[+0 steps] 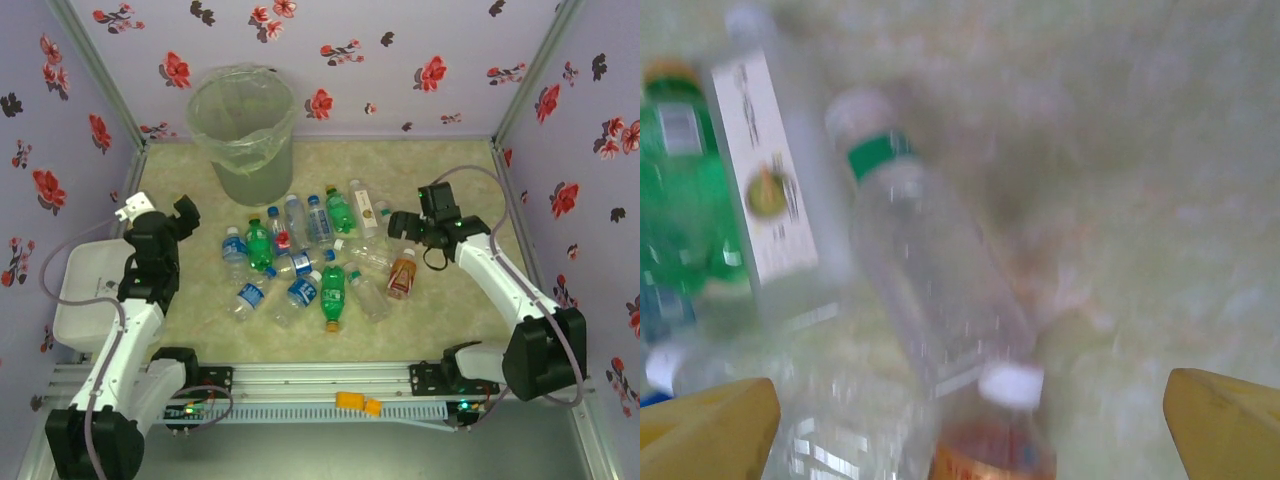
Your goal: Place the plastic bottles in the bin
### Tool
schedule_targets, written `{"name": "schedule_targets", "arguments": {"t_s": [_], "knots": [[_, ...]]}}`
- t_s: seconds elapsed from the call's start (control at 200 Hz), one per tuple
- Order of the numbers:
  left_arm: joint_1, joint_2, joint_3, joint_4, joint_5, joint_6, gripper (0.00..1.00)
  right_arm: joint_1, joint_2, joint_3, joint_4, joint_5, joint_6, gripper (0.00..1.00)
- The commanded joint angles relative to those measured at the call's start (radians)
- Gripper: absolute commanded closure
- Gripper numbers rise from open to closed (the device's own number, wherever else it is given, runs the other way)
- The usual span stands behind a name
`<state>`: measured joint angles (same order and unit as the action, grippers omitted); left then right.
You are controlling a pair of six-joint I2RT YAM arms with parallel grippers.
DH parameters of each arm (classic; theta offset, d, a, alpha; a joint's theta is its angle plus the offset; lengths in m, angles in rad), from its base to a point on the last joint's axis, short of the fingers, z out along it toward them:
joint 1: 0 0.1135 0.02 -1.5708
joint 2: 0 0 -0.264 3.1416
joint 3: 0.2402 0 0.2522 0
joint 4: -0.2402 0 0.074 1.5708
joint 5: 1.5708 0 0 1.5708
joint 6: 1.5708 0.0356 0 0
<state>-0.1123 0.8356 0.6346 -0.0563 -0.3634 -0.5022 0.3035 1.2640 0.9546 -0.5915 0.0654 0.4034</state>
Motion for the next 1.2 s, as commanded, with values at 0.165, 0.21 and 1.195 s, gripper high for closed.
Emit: {"name": "schedule_targets", "arguments": {"t_s": [0.165, 0.21, 1.195], "knots": [[-0.207, -0.004, -0.006, -0.051, 0.073, -0.195, 0.00, 0.016, -0.043, -0.111, -0.168, -0.064, 0.080, 0.06], [-0.256, 0.004, -0.024, -0.018, 0.070, -0.226, 0.00, 0.016, -0.043, -0.141, -0.136, -0.087, 0.097, 0.09], [-0.579, 0.384, 0.160, 0.076, 0.276, -0.139, 0.00, -0.068, 0.025, -0.268, 0.077, -0.155, 0.137, 0.45]]}}
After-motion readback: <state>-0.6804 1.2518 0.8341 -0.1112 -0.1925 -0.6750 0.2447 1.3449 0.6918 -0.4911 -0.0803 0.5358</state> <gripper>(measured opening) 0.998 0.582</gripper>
